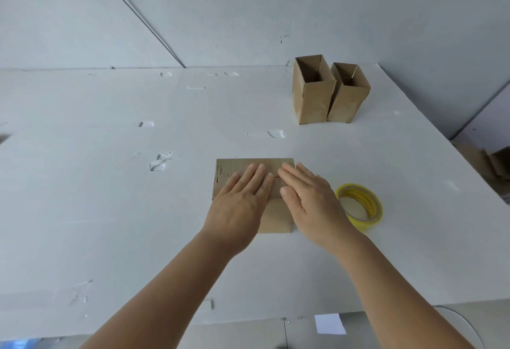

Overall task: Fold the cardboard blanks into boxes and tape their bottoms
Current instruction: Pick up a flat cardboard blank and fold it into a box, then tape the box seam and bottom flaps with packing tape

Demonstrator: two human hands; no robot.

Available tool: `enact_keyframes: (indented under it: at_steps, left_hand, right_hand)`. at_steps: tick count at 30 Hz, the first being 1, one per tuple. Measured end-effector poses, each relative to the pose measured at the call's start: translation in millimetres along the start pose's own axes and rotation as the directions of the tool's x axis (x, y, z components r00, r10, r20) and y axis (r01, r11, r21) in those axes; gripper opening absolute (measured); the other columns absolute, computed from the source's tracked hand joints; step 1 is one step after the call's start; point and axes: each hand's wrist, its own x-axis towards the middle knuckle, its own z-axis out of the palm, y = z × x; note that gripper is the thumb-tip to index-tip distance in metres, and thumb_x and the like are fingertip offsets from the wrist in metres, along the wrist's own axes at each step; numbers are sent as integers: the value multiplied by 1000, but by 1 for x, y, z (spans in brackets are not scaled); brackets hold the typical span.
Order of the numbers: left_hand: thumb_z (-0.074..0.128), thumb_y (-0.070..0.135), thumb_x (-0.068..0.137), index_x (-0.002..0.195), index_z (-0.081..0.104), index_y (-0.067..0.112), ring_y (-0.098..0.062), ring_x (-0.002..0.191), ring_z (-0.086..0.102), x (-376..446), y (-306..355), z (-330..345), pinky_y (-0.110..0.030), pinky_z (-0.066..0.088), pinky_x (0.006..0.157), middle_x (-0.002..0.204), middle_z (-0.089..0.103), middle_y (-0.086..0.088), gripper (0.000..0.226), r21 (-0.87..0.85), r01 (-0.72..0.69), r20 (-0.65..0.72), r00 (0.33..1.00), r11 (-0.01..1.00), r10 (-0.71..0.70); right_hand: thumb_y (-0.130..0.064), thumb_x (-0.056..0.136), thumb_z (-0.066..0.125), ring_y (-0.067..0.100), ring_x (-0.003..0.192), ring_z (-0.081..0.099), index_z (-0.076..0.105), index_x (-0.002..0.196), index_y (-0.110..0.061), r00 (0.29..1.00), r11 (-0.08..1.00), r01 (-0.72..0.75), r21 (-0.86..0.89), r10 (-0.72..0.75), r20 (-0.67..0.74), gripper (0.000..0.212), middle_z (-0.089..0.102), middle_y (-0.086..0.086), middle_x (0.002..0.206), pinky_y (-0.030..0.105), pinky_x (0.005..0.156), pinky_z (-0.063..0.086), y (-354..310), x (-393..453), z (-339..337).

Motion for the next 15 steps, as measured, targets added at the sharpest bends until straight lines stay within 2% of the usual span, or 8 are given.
enact_keyframes:
  at_steps: [2,4,6,8,10,11,13,15]
  left_hand:
    - [73,13,82,133,55,9,-23,130,48,1,-1,3,-38,30,105,139,53,-9,54,49,14,-25,1000,999,-13]
    - [66,11,85,131,57,9,-24,128,51,1,0,6,-40,31,104,137,55,-9,47,72,15,-65,998,997,-10]
    - [52,17,89,132,56,9,-23,128,50,0,2,7,-39,31,104,137,55,-9,44,90,12,-92,996,996,-3]
    - [42,22,92,133,55,10,-23,129,49,1,2,6,-39,30,105,139,53,-8,45,81,16,-69,998,997,-10]
    - [32,27,95,135,53,10,-22,132,45,1,1,5,-38,28,106,141,50,-7,48,55,25,-38,999,998,-23]
    - [28,30,96,136,51,11,-21,134,43,1,1,5,-37,26,107,143,48,-6,51,40,28,-25,999,999,-27]
    - [23,33,96,139,48,11,-21,137,38,2,1,4,-36,23,109,146,44,-5,55,16,30,-17,999,999,-30]
    - [19,35,95,141,45,12,-20,140,34,2,1,4,-34,20,111,149,40,-4,58,-2,37,-11,999,999,-37]
  right_hand:
    - [-43,97,18,20,143,25,37,145,-11,996,995,-91,50,90,18,60,34,3,153,36,112,23,7,-3,-1]
    - [-39,97,20,26,138,32,34,144,-6,974,974,-223,45,221,39,59,38,9,149,39,108,28,21,-9,-3]
    - [-31,98,29,31,127,41,34,140,-3,914,919,-380,-107,390,109,50,44,12,139,39,100,32,42,-15,-4]
    - [-22,95,43,29,122,44,38,132,-7,820,825,-485,-288,544,179,40,51,10,131,38,99,31,59,-23,-6]
    - [-11,89,46,28,120,46,47,121,-12,765,766,-522,-375,615,191,31,56,6,123,35,100,30,73,-32,-5]
    - [-7,89,43,29,121,46,50,121,-15,747,750,-539,-384,636,194,33,58,6,122,34,101,31,77,-37,-5]
    - [-4,90,41,32,121,47,52,129,-18,729,738,-583,-338,660,183,44,59,9,124,33,97,38,85,-43,-3]
    - [-2,89,42,34,117,51,54,131,-22,731,740,-616,-270,665,153,48,61,12,122,33,87,43,91,-44,-1]
